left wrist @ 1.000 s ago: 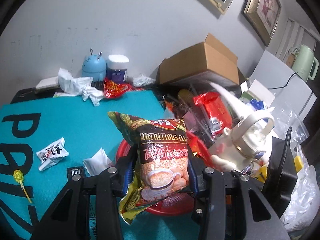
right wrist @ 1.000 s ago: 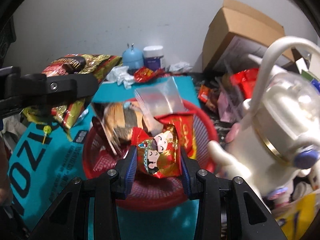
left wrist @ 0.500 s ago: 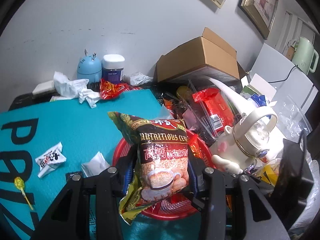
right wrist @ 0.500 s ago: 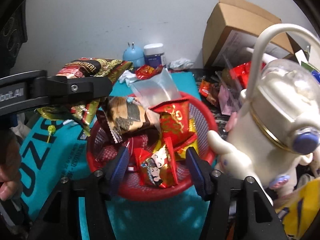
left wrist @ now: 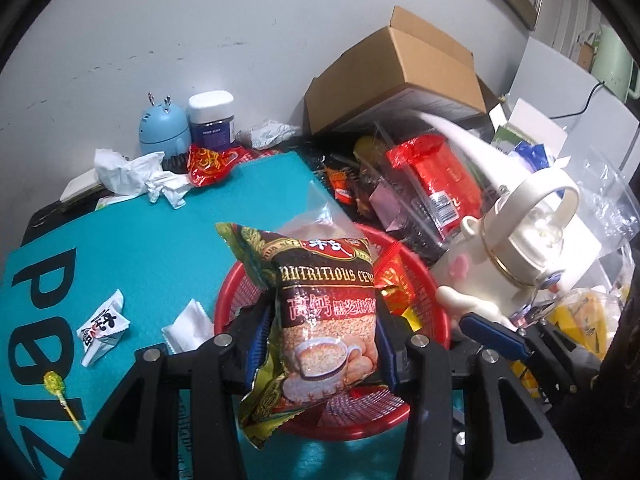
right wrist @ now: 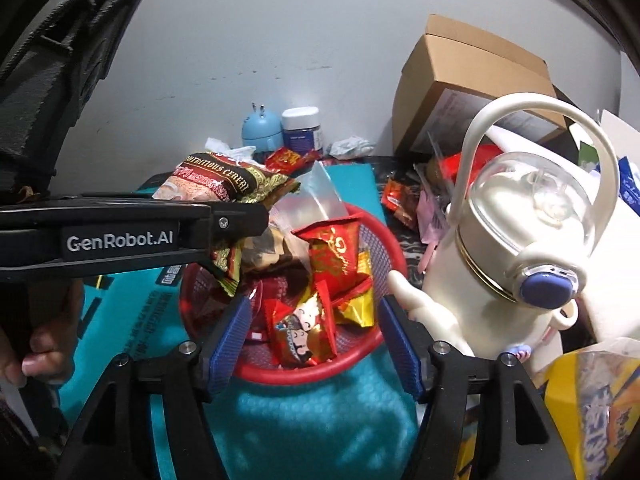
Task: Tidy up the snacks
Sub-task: 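Open both tools to drop the cereal bag and cartoon packet into the basket, then move both tools back over the mat toward the yellow lollipop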
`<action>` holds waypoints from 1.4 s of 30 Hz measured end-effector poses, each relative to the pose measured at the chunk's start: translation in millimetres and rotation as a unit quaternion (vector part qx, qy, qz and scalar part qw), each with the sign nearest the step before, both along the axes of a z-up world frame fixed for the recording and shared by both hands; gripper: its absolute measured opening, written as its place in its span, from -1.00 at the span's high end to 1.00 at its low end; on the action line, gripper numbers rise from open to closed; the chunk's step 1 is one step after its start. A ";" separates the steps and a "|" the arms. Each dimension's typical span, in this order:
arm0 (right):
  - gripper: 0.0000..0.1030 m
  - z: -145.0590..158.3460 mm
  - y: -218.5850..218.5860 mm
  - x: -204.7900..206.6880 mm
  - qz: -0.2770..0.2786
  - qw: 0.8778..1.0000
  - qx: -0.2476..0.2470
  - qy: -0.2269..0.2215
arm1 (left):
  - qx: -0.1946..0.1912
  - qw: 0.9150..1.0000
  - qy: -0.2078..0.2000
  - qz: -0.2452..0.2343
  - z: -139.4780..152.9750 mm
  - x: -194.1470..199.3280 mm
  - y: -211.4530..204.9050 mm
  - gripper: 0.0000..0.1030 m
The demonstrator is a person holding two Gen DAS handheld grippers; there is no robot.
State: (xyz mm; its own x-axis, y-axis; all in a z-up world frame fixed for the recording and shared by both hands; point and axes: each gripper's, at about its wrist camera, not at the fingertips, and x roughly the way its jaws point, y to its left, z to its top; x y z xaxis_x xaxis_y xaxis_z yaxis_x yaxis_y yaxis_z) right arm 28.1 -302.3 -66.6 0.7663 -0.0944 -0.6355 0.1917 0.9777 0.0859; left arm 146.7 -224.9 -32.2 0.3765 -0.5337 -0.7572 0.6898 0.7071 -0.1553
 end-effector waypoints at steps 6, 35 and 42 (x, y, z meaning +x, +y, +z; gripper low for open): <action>-0.29 1.5 -0.8 -2.5 -0.001 1.000 0.011 0.002 | -0.002 1.000 0.003 -0.011 4.6 -0.6 -0.1 -0.25; -0.29 53.4 51.4 -22.6 0.058 0.997 -0.006 -0.043 | -0.024 0.996 -0.056 0.063 62.7 -43.1 95.4 -0.29; -0.29 76.5 84.4 -34.8 0.096 0.993 -0.017 -0.069 | -0.030 0.991 -0.089 0.098 83.8 -66.7 135.1 -0.29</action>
